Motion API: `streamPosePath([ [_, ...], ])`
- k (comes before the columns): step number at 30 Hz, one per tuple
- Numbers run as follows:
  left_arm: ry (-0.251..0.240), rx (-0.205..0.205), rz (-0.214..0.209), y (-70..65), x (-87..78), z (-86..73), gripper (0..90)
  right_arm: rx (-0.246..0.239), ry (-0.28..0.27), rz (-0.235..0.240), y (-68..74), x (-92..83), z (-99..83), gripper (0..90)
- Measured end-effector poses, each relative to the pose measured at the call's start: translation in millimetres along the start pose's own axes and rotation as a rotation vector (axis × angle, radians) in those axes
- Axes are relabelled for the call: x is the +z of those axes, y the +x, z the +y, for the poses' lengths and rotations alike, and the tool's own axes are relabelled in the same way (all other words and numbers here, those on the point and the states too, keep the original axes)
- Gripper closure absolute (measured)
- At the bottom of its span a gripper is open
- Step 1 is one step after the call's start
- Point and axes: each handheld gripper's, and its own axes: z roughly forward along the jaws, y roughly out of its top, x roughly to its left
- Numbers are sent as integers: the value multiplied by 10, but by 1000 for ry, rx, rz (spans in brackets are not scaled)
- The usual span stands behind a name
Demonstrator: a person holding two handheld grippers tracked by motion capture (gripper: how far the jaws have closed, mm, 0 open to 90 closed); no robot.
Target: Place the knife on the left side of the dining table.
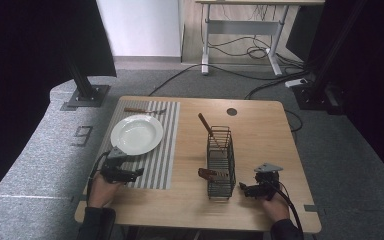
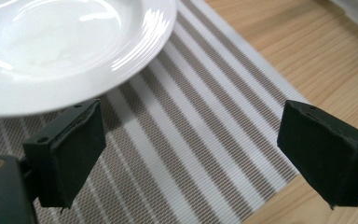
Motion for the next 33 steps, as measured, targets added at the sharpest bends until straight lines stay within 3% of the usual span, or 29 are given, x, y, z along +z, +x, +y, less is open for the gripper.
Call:
streamPosePath([
  [11,-6,43,-33,-139,37,262,95,0,0,0,0,0,0,0],
  [20,-12,24,-70,-200,67,369,120,-1,0,0,-1,0,0,0],
  [33,-19,59,-103,-351,115,655,120,0,0,0,0,0,0,0],
])
